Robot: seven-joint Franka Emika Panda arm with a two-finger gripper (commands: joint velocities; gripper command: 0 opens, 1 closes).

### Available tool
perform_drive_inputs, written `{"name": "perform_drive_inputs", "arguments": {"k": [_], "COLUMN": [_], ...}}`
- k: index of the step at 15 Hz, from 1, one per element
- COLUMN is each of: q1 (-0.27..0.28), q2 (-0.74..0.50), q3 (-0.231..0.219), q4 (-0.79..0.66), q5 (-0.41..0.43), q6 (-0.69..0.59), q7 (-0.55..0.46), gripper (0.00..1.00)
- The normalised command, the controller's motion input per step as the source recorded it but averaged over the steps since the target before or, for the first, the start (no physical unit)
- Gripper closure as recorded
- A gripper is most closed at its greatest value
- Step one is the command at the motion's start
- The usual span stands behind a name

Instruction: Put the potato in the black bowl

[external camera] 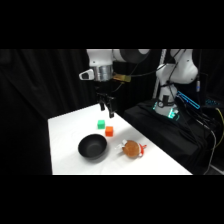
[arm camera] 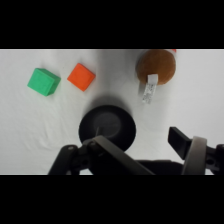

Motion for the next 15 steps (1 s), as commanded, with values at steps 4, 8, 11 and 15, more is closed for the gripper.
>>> {"name": "perform_drive_inputs", "arguments": {"k": [4, 8, 11, 15], "q1": [-0.008, 0.04, 0.089, 0.085], "q2": [-0.04, -0.17, -0.18, -0.06], "q3": [0.027, 0.065, 0.088, 0.069], "q4": [-0.07, -0.29, -0.39, -0.34], "q5": [0.025, 0.049, 0.034, 0.02], "q6": [0.05, 0.2, 0.36, 0.44], "q7": [0.02, 0.07, 0.13, 0.16], "gripper": [0.0, 0.0, 0.0, 0.0]}}
